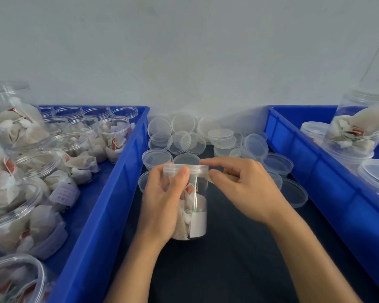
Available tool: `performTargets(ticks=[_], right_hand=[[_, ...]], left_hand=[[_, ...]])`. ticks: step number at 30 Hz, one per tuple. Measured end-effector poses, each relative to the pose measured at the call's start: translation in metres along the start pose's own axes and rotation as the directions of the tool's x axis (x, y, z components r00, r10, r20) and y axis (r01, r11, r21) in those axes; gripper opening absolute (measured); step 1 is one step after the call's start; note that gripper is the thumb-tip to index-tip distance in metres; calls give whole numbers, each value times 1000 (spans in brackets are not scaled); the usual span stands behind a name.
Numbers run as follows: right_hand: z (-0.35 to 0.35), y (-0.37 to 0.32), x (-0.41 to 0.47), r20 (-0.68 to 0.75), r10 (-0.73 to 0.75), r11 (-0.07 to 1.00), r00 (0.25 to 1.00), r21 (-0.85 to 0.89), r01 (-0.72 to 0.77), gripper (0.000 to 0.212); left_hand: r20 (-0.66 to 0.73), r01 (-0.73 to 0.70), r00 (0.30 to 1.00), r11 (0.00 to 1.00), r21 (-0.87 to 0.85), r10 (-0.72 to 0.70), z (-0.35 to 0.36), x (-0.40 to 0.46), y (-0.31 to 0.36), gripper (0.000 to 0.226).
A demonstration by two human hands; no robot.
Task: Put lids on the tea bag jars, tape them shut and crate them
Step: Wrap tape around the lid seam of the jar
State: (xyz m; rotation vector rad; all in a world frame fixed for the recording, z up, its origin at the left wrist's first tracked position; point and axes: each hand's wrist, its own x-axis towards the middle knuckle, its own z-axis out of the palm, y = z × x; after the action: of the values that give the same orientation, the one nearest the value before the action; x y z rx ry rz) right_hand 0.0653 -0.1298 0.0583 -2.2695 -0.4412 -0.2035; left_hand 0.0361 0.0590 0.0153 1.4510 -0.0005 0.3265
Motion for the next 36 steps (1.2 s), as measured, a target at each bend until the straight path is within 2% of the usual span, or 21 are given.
performTargets(ticks=[7, 13, 19, 23, 26, 31, 36], right_hand=[[1, -2, 0, 35, -35, 994, 999, 104, 31, 29], [3, -7, 0, 154, -50, 991, 987, 131, 30, 35], [-2, -5, -2, 150, -43, 996, 988, 88, 29, 31], [-2, -2, -1, 110, -3, 999, 994, -31, 6, 30], [3, -10, -4, 73, -6, 997, 997, -80, 11, 34], [13, -21, -7, 56, -56, 987, 997, -150, 64, 41], [7, -11, -4, 107, -72, 997, 992, -11, 74, 45]], left_hand=[[27, -16, 999, 999, -43, 17, -2, 0, 2, 52], [70, 15, 998, 996, -93, -8, -7, 1, -2, 68], [72, 24, 997, 999, 35, -26, -6, 1, -5, 62], [-20, -42, 999, 974, 224, 47, -6, 1, -5, 55], [-77, -53, 995, 979, 197, 69, -1, -2, -4, 54], [-79, -43, 995, 984, 172, 57, 5, -5, 3, 62], [-115, -11, 993, 989, 150, 28, -1, -1, 0, 58]])
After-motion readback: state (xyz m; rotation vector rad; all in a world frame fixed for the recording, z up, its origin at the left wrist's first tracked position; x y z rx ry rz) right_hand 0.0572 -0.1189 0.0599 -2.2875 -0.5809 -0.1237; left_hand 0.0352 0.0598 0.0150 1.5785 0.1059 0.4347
